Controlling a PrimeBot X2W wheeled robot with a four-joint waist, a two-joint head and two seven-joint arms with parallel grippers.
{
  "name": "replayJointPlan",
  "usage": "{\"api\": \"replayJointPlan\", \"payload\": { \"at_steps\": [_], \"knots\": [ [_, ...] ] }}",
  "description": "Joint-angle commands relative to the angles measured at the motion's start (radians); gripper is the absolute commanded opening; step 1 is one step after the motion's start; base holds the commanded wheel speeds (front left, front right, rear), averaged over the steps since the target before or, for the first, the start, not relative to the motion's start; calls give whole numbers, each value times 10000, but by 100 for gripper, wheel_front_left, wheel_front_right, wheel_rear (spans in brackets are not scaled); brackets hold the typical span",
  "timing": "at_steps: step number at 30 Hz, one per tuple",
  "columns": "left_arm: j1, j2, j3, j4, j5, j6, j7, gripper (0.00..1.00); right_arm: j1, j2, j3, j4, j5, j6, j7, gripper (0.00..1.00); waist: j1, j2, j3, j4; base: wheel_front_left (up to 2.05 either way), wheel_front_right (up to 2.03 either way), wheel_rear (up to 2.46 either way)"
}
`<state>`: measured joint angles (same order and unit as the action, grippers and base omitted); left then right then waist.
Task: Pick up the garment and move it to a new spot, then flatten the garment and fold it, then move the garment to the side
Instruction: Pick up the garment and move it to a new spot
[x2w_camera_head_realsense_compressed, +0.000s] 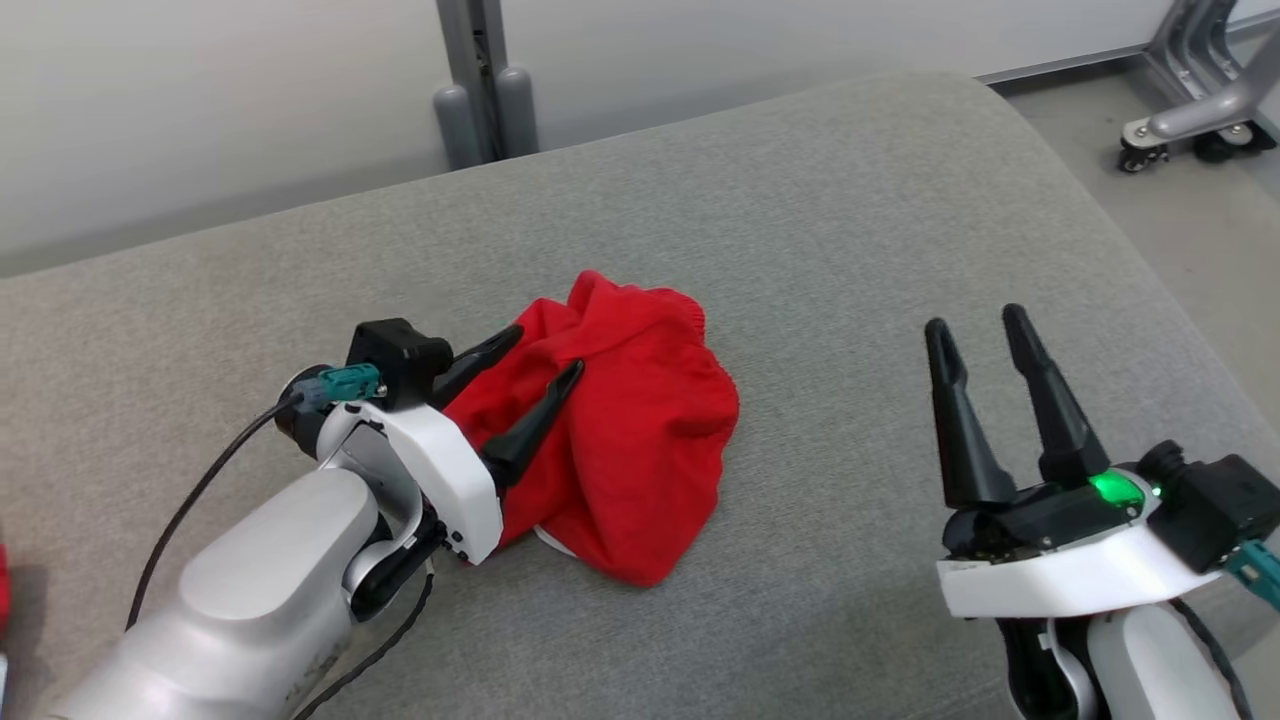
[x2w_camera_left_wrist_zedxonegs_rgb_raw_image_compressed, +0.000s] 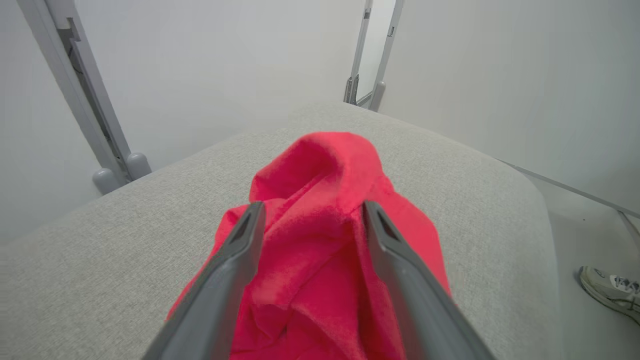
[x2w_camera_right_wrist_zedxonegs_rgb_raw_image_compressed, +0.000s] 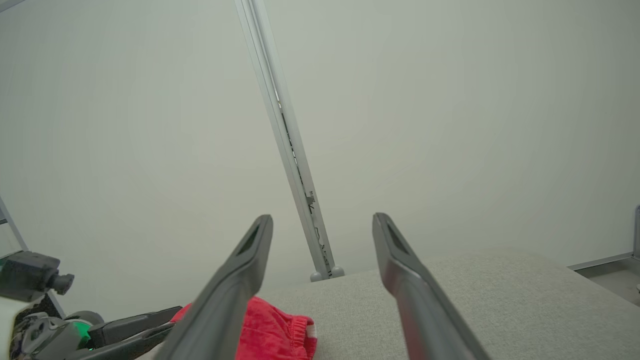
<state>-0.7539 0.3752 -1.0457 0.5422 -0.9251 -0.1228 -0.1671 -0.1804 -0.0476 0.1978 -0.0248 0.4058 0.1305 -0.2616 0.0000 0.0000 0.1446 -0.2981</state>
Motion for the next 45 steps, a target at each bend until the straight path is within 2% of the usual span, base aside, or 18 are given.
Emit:
{"api": "replayJointPlan", "payload": {
  "at_steps": [1, 5, 8, 12, 16, 19, 23, 25, 30, 36, 45],
  "knots": [
    [-1, -10, 9, 98, 48, -64, -289, 100, -17, -51, -107, -61, 29, 5, -53, 100, 0, 0, 16, 147, 0, 0, 0],
    [-225, -70, 147, 208, 269, -71, -871, 100, -8, -48, -282, 21, -265, 5, -53, 100, 0, 0, -75, 505, 0, 0, 0],
    [-209, -11, 596, 46, 442, -77, -978, 100, 43, -59, -375, 56, -434, 5, -53, 100, 0, 0, -223, 723, 0, 0, 0],
    [400, 135, 1879, -649, 886, 17, -985, 100, 148, -51, -596, 246, -172, 5, -53, 100, 0, 0, -458, 1009, 0, 0, 0],
    [1079, 372, 3105, -1302, 1441, 426, -989, 100, 243, -62, -667, 427, -10, 5, -53, 100, 0, 0, -658, 1223, 0, 0, 0],
    [1879, 481, 4049, -1833, 1736, 763, -990, 100, 284, -56, -784, 648, -298, 5, -53, 100, 0, 0, -789, 1390, 0, 0, 0],
    [3278, 373, 5582, -2590, 1925, 885, -991, 100, 452, -60, -832, 847, -416, 5, -53, 100, 0, 0, -1125, 1586, 0, 0, 0],
    [3658, 337, 5955, -2689, 2038, 926, -992, 100, 500, -57, -846, 880, -444, 5, -53, 100, 0, 0, -1193, 1637, 0, 0, 0],
    [5127, -97, 7466, -3151, 2809, 1006, -982, 100, 651, -59, -1032, 867, -577, 5, -53, 100, 0, 0, -1339, 1886, 0, 0, 0],
    [6364, -938, 8817, -3586, 3935, 868, -980, 100, 1070, -56, -1345, 822, -852, 5, -53, 100, 0, 0, -1370, 2177, 0, 0, 0],
    [7450, -2065, 10397, -3641, 5164, 375, -982, 100, 1236, -56, -1440, 1265, -975, 5, -53, 100, 0, 0, -1251, 2257, 0, 0, 0]
  ]
}}
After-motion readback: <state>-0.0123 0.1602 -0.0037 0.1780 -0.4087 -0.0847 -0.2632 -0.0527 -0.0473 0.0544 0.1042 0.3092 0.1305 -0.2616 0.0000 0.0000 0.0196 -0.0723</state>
